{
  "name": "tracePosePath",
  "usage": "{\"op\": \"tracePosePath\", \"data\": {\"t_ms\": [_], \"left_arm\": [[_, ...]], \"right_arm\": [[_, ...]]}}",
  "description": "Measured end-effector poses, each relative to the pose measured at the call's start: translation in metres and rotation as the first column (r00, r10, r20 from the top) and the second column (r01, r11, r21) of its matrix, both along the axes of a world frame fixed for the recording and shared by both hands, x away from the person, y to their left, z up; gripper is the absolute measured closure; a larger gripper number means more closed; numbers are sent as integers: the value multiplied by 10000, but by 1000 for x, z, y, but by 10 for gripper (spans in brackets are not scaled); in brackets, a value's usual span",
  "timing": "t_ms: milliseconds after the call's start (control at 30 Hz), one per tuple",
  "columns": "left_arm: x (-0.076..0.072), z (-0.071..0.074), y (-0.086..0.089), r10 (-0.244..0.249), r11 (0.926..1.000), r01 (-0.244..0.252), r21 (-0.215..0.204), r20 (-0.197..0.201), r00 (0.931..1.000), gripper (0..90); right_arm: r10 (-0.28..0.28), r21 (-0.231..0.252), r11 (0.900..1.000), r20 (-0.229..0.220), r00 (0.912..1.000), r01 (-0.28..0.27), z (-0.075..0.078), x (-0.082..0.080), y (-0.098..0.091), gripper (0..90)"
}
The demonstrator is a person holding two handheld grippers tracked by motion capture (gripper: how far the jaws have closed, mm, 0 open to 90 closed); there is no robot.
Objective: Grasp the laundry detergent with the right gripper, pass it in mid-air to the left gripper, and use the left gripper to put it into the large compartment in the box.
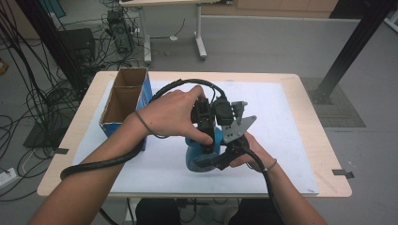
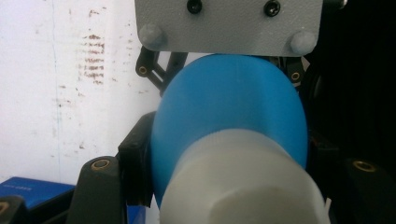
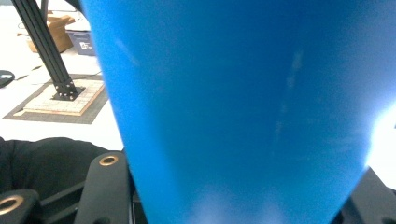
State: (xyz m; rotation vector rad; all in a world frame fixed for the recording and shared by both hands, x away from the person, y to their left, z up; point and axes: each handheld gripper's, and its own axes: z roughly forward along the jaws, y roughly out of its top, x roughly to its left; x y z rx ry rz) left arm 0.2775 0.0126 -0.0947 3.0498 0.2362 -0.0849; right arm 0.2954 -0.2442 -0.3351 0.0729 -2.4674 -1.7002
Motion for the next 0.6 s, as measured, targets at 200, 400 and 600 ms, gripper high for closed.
{"op": "tracePosePath", "data": {"t_ms": [200, 400, 600], "left_arm": [[0, 0, 1, 36, 10000, -36, -63, 27, 10000, 373], [1, -1, 0, 43, 10000, -43, 6, -18, 10000, 373], [1, -1, 2, 56, 10000, -56, -32, -8, 10000, 373]], "right_arm": [[-16, -10, 10000, 19, 10000, 16, 1, 0, 0, 425], [-5, -33, 10000, -1, 10000, 5, 1, 0, 0, 425], [-16, -37, 10000, -3, 10000, 16, 0, 1, 1, 426]]}}
